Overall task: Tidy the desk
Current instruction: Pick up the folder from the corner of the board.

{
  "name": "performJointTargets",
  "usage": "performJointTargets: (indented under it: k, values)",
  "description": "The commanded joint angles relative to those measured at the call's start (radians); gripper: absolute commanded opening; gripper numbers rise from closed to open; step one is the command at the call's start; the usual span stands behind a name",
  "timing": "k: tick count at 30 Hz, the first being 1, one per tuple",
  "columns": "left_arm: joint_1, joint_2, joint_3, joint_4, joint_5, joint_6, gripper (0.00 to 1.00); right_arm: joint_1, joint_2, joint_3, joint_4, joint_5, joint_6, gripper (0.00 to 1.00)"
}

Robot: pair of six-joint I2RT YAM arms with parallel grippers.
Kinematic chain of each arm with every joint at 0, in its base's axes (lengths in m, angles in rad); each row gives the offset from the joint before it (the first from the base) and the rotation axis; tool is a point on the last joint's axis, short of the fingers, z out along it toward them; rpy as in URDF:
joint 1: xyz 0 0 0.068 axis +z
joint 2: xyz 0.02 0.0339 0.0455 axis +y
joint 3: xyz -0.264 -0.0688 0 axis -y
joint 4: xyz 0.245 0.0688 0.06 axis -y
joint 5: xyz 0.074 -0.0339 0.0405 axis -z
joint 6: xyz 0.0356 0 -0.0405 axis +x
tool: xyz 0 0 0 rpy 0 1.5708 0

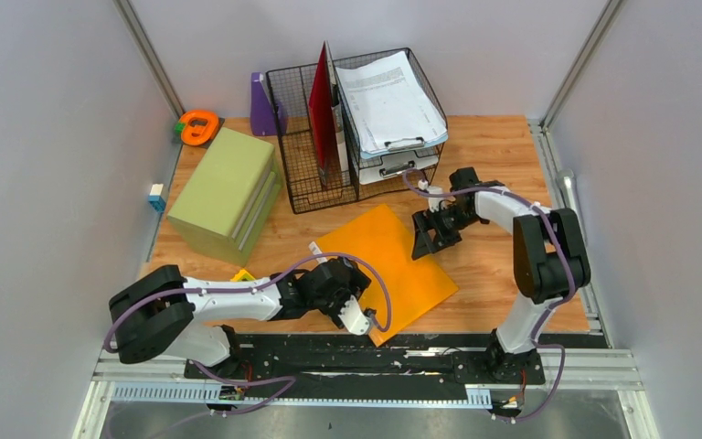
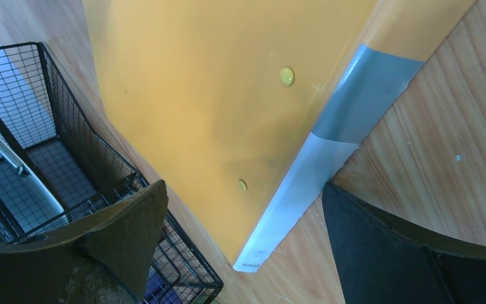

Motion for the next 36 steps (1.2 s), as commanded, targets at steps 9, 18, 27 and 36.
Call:
performJointTargets:
  k: [9,18,27,36]
  values:
    - [-0.01,0.044,-0.019,0.09,-0.011,-0.037,1.0,0.01,0.224,0.078,-0.104,-0.255,-0.05,0.78]
    - [-0.024,0.09,-0.043,0.202,-0.025,-0.027,1.0,0.013,0.269,0.11,-0.188,-0.4,-0.095,0.74]
    - [-0.034,0.103,-0.076,0.253,-0.022,0.052,1.0,0.017,0.271,0.12,-0.195,-0.337,-0.093,0.71]
    - [-0.034,-0.038,-0.098,0.114,0.031,0.064,1.0,-0.099,0.085,0.144,-0.176,-0.153,-0.06,0.76]
